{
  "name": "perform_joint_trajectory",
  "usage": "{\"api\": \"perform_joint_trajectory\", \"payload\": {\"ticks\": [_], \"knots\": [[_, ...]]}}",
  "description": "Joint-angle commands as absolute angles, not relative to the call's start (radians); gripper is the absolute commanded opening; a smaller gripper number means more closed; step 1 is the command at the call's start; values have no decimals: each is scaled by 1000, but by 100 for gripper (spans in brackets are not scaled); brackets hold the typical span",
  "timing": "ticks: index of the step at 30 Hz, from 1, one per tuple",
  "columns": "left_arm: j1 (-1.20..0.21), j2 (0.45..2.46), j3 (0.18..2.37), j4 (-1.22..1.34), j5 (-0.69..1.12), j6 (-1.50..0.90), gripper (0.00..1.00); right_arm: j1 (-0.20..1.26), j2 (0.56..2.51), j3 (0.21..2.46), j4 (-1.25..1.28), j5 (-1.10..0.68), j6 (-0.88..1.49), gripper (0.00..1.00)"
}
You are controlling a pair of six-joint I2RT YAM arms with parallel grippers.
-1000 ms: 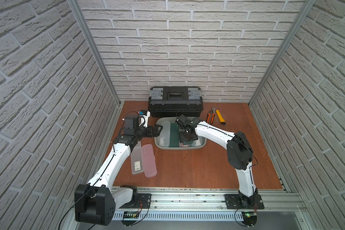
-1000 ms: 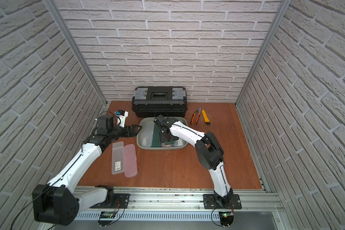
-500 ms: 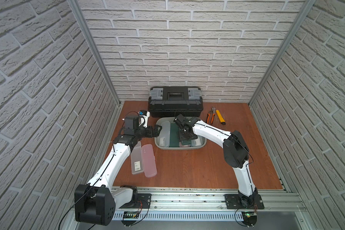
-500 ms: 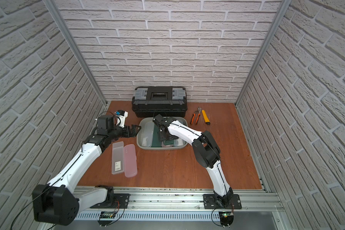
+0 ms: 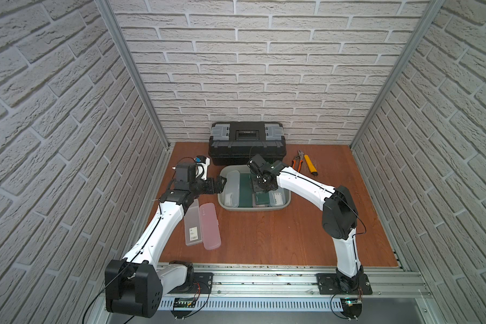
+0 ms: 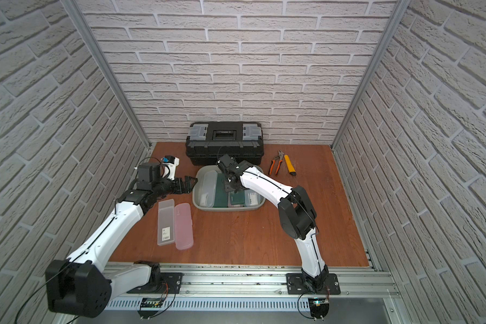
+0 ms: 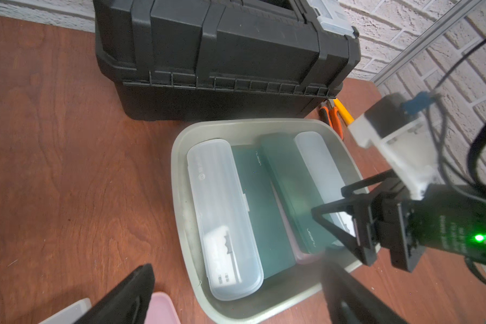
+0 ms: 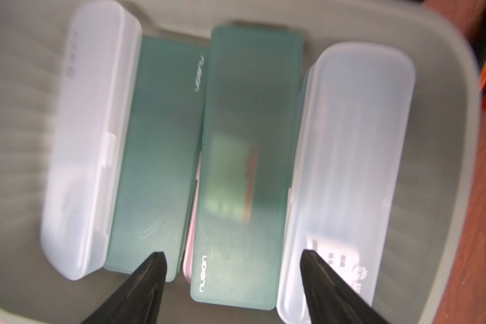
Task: Put the pencil case into the storage box
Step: Place the pencil case at the storage box.
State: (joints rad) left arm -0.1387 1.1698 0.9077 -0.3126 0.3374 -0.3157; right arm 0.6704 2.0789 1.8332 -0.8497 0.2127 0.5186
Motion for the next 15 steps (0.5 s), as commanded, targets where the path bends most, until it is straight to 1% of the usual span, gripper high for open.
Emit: {"api": "perform_joint_trajectory", "payload": {"ticks": [1, 3, 5, 10, 15], "knots": [[-134, 1152, 916, -352, 299, -367, 98, 654, 2063, 1867, -840, 189, 467, 68], [-139, 1128, 892, -384, 277, -410, 99, 654, 2077, 1860, -850, 176, 463, 63], [-143, 1098, 860, -407, 259, -455, 99, 655, 2079, 1824, -833, 155, 463, 61], [-167, 997, 766, -431, 214, -549, 99, 658, 2065, 1728, -780, 123, 476, 59], [-231, 938, 704, -470, 144, -622, 99, 673, 2090, 1735, -775, 100, 470, 59]]}}
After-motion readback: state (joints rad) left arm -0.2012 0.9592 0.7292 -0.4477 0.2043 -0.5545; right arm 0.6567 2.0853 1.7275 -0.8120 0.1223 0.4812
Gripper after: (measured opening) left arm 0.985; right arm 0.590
